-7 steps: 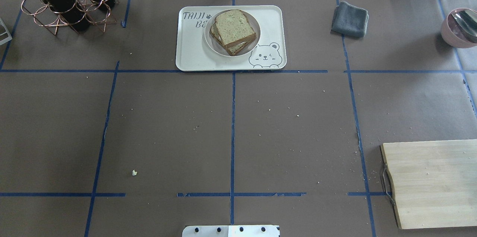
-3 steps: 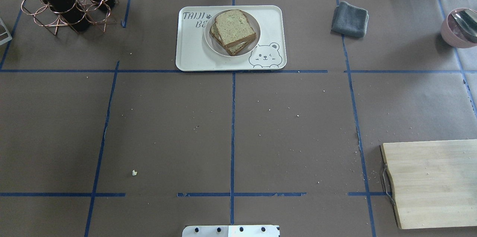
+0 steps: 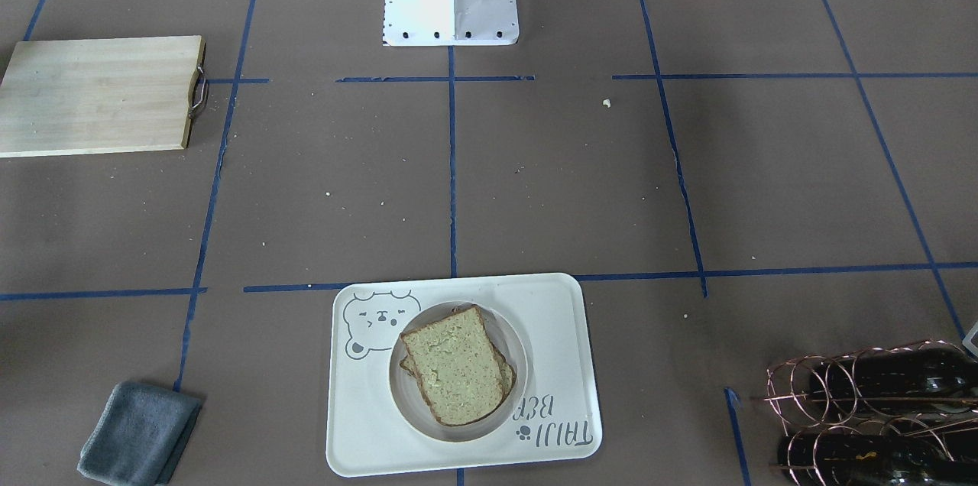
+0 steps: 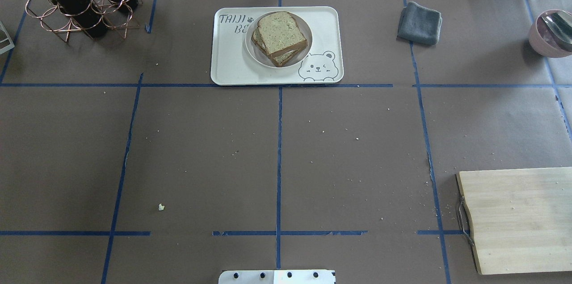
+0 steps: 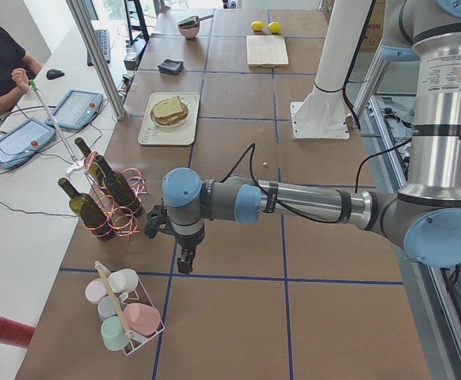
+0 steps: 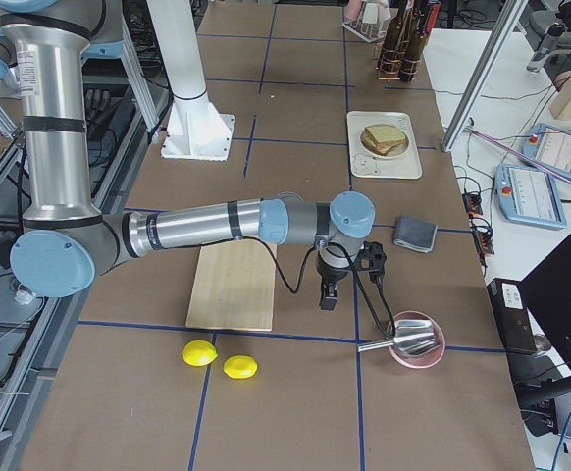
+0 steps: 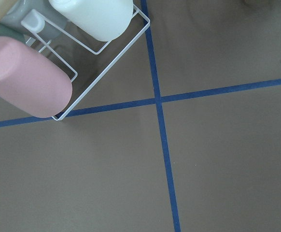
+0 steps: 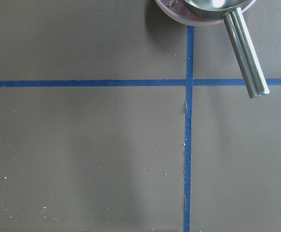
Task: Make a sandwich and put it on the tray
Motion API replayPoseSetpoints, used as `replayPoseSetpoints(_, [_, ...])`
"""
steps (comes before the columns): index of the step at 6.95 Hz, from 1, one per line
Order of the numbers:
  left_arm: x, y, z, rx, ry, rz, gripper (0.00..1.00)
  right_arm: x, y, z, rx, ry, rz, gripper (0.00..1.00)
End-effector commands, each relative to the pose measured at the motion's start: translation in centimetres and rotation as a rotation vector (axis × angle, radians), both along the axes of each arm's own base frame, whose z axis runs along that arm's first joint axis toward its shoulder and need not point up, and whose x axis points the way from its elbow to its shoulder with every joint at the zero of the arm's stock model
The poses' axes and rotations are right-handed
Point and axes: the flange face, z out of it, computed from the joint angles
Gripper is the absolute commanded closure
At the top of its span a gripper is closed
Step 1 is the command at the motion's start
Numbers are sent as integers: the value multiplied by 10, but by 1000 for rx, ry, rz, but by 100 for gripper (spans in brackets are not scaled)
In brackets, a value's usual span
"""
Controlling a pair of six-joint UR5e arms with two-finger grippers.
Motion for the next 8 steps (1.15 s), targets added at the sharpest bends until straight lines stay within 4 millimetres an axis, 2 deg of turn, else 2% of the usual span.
replayPoseSetpoints(1, [1, -5, -12, 48, -2, 2, 0, 0, 3, 10, -22, -4, 1, 0])
replayPoseSetpoints(2, [1, -6, -9, 43, -4, 3, 0, -1, 2, 3, -9, -10, 1, 0])
replayPoseSetpoints(3, [2, -8, 1, 27, -4, 6, 0, -3, 2, 6, -15, -8, -5, 0])
replayPoseSetpoints(4, [2, -13, 3, 31, -2, 6, 0, -3, -3, -6, 17, -9, -9, 0])
replayPoseSetpoints(6, [2, -15, 6, 32, -2, 6, 0, -5, -4, -5, 13, -7, -10, 0])
replayPoseSetpoints(7, [2, -15, 4, 38, -2, 6, 0, -6, -8, -12, 57, -12, -4, 0])
replayPoseSetpoints(8, [2, -20, -1, 51, -2, 7, 0, -5, -7, -6, 69, -10, -6, 0])
